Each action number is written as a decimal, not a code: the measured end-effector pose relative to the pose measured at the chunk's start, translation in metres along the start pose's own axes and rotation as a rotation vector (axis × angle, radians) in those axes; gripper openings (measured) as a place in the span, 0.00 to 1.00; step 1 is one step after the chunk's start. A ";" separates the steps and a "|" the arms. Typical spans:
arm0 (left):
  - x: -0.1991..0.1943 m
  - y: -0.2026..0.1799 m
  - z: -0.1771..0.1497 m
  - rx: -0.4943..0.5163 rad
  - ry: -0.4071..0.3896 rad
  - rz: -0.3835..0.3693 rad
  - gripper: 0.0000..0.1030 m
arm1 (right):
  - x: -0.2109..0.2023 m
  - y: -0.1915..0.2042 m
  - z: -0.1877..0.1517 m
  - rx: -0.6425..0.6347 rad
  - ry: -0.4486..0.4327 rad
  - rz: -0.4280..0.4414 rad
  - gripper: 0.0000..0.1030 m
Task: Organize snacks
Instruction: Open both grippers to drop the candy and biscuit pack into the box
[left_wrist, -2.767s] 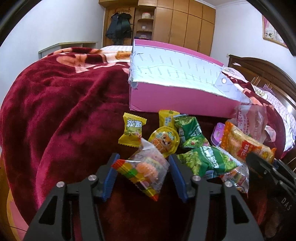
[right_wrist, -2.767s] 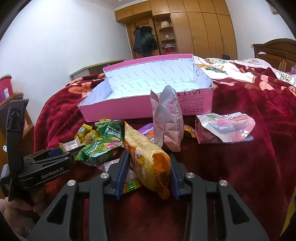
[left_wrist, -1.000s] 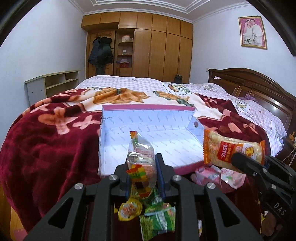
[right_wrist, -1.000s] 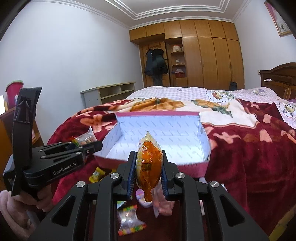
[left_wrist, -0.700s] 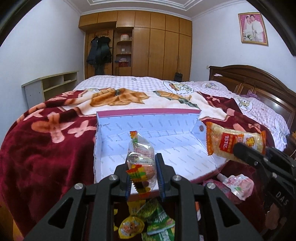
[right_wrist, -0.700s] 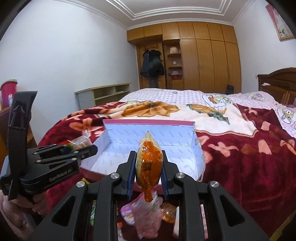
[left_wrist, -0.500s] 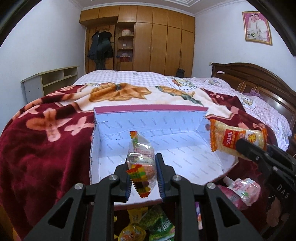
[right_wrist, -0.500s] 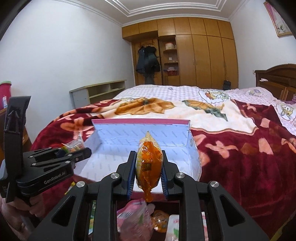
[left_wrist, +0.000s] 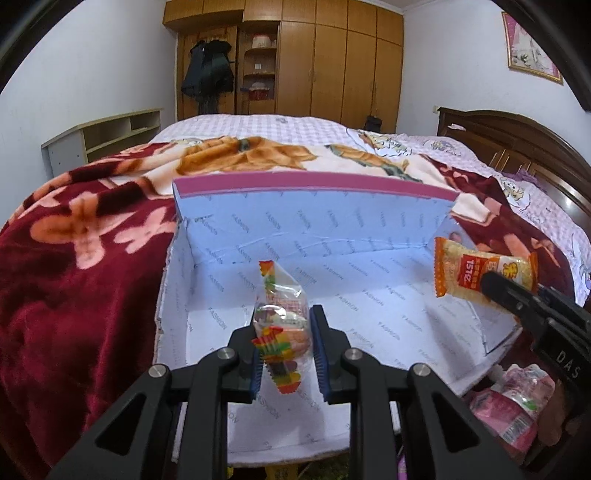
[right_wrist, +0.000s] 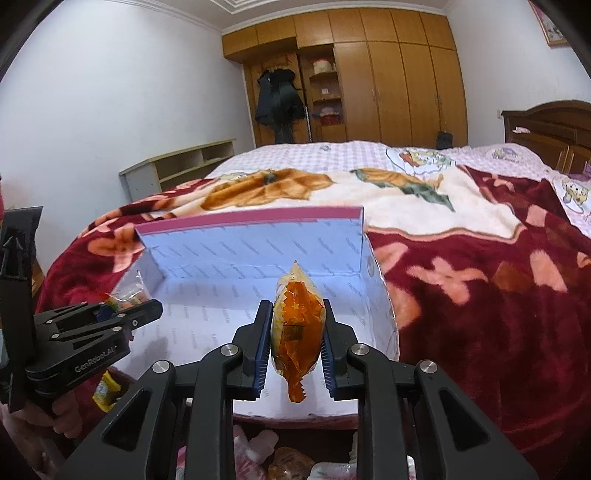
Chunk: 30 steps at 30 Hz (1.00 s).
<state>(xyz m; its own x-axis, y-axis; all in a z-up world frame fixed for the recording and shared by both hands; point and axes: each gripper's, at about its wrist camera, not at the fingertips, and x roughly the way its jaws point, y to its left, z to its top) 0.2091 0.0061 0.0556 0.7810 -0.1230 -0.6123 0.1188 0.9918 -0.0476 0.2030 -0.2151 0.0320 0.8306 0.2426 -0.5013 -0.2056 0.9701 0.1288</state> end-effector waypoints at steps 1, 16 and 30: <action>0.001 0.000 0.000 0.000 0.003 0.001 0.23 | 0.003 -0.001 -0.001 0.006 0.008 0.001 0.24; 0.017 0.000 -0.003 0.008 0.035 0.022 0.30 | 0.019 0.000 -0.012 0.017 0.068 0.004 0.24; 0.002 -0.005 -0.004 0.016 0.028 0.038 0.58 | 0.008 -0.001 -0.013 0.053 0.066 0.016 0.49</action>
<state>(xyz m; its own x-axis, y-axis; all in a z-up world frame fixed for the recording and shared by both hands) 0.2079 0.0014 0.0512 0.7680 -0.0836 -0.6349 0.0992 0.9950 -0.0110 0.2030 -0.2142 0.0173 0.7910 0.2595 -0.5540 -0.1897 0.9650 0.1813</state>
